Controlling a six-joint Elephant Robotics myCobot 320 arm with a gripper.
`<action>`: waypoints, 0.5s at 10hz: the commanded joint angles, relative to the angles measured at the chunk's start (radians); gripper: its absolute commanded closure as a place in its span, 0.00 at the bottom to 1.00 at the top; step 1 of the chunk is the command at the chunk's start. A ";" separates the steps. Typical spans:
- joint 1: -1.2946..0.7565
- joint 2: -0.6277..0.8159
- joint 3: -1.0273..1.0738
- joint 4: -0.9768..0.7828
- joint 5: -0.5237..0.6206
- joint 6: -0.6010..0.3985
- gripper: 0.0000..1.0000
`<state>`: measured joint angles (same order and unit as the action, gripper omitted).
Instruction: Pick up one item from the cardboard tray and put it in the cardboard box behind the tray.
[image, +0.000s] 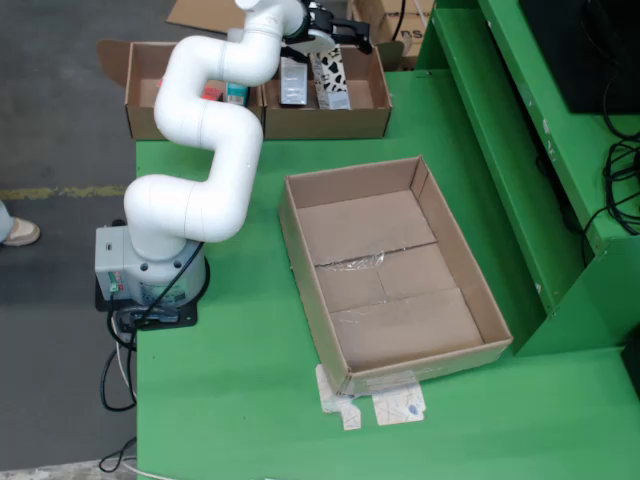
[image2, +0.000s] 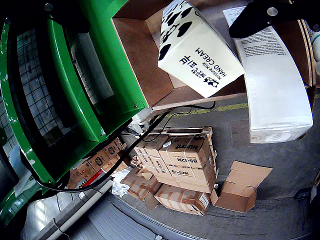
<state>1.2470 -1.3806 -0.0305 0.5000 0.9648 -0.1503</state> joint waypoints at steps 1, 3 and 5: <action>-0.005 0.033 0.031 0.012 -0.011 -0.006 0.00; -0.003 0.052 0.031 0.012 -0.011 -0.013 0.00; 0.002 0.148 0.031 0.011 -0.012 -0.025 0.00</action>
<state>1.2455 -1.3437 -0.0276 0.5000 0.9632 -0.1672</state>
